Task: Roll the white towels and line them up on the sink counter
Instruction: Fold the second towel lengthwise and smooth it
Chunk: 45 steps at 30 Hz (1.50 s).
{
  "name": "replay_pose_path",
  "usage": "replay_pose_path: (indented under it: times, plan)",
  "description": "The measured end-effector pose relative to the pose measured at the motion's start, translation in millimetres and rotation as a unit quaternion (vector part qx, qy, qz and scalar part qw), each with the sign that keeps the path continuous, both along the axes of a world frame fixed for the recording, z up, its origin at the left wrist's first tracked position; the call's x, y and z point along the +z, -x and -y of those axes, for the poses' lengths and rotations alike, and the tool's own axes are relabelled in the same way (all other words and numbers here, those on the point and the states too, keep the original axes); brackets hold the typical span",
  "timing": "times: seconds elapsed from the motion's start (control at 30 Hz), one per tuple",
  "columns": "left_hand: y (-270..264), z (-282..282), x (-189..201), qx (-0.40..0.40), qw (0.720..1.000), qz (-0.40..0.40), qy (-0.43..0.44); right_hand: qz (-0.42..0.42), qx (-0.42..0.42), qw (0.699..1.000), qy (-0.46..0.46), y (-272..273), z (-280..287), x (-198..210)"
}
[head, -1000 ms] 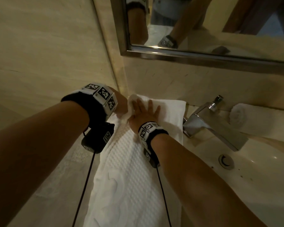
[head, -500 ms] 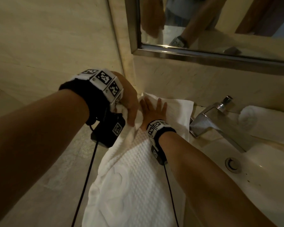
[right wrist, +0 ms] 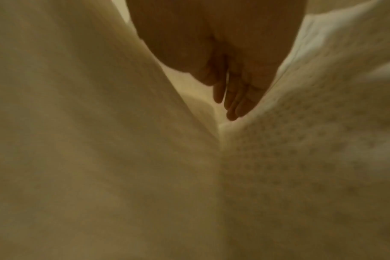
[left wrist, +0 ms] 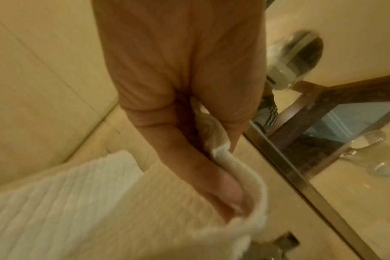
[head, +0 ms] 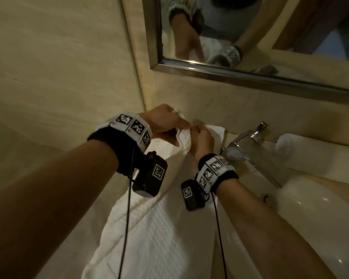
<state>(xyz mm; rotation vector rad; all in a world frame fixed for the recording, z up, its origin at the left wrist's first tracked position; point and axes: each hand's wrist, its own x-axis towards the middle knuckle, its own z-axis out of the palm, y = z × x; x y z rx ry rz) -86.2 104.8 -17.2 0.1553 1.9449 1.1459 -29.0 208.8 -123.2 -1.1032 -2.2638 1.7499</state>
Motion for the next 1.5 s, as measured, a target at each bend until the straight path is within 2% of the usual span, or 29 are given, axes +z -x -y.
replay_pose_path:
  times: [0.07,0.1,0.13,0.23,0.3,0.33,0.37,0.4,0.43,0.47,0.57,0.63,0.77,0.83,0.9,0.93,0.97,1.0,1.03,1.07,1.1,1.13,1.17,1.2,1.27,1.4,1.47,1.5]
  plan:
    - [-3.3,-7.5,-17.1,0.035,0.999,-0.002,-0.001,-0.040,-0.047,0.989,0.133,-18.7,-8.3,12.2]
    - [-4.2,-11.3,-24.6,0.047,0.999,-0.007,-0.001,-0.057,-0.040,0.974,0.215,-27.8,-6.8,18.5]
    - [-5.0,-15.0,-29.8,0.058,0.998,-0.008,0.000,-0.066,-0.014,0.967,0.245,-34.9,-1.5,27.4]
    - [-5.4,-25.4,-36.1,0.086,0.993,0.070,-0.027,-0.021,0.071,0.986,0.153,-43.6,6.1,27.4]
    - [-1.1,-26.8,-37.3,0.068,0.994,0.085,-0.032,0.001,0.049,0.995,0.087,-37.7,-1.8,10.8]
    - [2.8,-25.6,-39.9,0.042,0.999,0.019,-0.010,0.010,0.018,0.997,0.070,-35.8,-5.9,5.9]
    - [9.1,-22.5,-45.1,0.002,0.996,-0.081,0.031,0.020,-0.003,0.998,0.056,-35.0,-9.6,3.4]
    - [17.5,-18.9,-53.2,-0.042,0.980,-0.176,0.077,0.025,-0.007,0.999,0.045,-35.0,-13.5,0.4]
    - [24.4,-14.7,-61.7,-0.096,0.952,-0.264,0.120,0.022,-0.006,0.999,0.040,-34.8,-15.0,-0.4]
    - [25.2,-12.4,-62.6,-0.151,0.931,-0.302,0.140,0.011,0.006,0.999,0.050,-34.2,-15.5,1.2]
    - [28.4,-13.5,-61.0,-0.264,0.894,-0.315,0.177,-0.024,0.002,0.998,0.051,-30.1,-13.6,2.5]
    - [28.5,-18.8,-60.7,-0.302,0.877,-0.315,0.202,-0.028,0.004,0.999,0.037,-27.2,-15.4,0.8]
    - [38.5,-29.5,-72.5,-0.347,0.825,-0.379,0.236,-0.052,-0.034,0.998,0.030,-27.9,-20.5,9.3]
    - [43.2,-29.7,-71.7,-0.345,0.835,-0.370,0.217,-0.056,-0.056,0.997,0.009,-27.6,-22.0,7.8]
    - [49.3,-25.5,-67.2,-0.330,0.872,-0.310,0.184,-0.075,-0.117,0.989,0.051,-22.3,-21.4,3.6]
    - [52.5,-22.1,-64.9,-0.334,0.880,-0.283,0.184,-0.060,-0.148,0.985,0.062,-18.5,-20.6,4.7]
    - [57.1,-18.0,-64.2,-0.343,0.877,-0.276,0.192,-0.017,-0.144,0.988,0.048,-15.5,-19.3,8.2]
    - [61.3,-14.1,-63.9,-0.365,0.855,-0.296,0.220,0.055,-0.123,0.991,0.007,-11.9,-19.2,13.6]
    - [65.5,-10.4,-64.6,-0.391,0.816,-0.332,0.268,0.147,-0.089,0.984,-0.047,-6.6,-19.1,17.6]
    - [69.1,-6.9,-65.1,-0.416,0.765,-0.374,0.319,0.249,0.008,0.950,-0.189,-4.4,-17.8,13.9]
    - [72.1,-4.0,-65.9,-0.432,0.719,-0.406,0.362,0.304,0.058,0.914,-0.262,-0.8,-19.8,9.8]
    - [74.5,-2.1,-66.8,-0.444,0.685,-0.428,0.388,0.321,0.058,0.900,-0.288,3.2,-21.8,2.5]
    - [76.2,0.1,-67.3,-0.448,0.666,-0.444,0.399,0.321,0.060,0.900,-0.287,8.8,-26.0,-9.5]
    - [77.3,1.9,-69.1,-0.443,0.662,-0.452,0.400,0.313,0.050,0.905,-0.283,10.4,-28.0,-16.4]
    - [80.7,5.0,-77.5,-0.417,0.676,-0.464,0.391,0.281,0.018,0.919,-0.276,14.6,-26.6,-29.2]
    - [83.6,4.4,-97.2,-0.324,0.757,-0.443,0.355,0.252,-0.052,0.947,-0.191,20.6,-28.5,-25.1]
    - [79.3,1.4,-101.6,-0.274,0.773,-0.458,0.343,0.260,-0.107,0.950,-0.137,23.2,-29.9,-11.9]
    - [76.9,-0.1,-104.1,-0.247,0.773,-0.475,0.340,0.278,-0.103,0.945,-0.138,23.9,-31.7,-10.7]
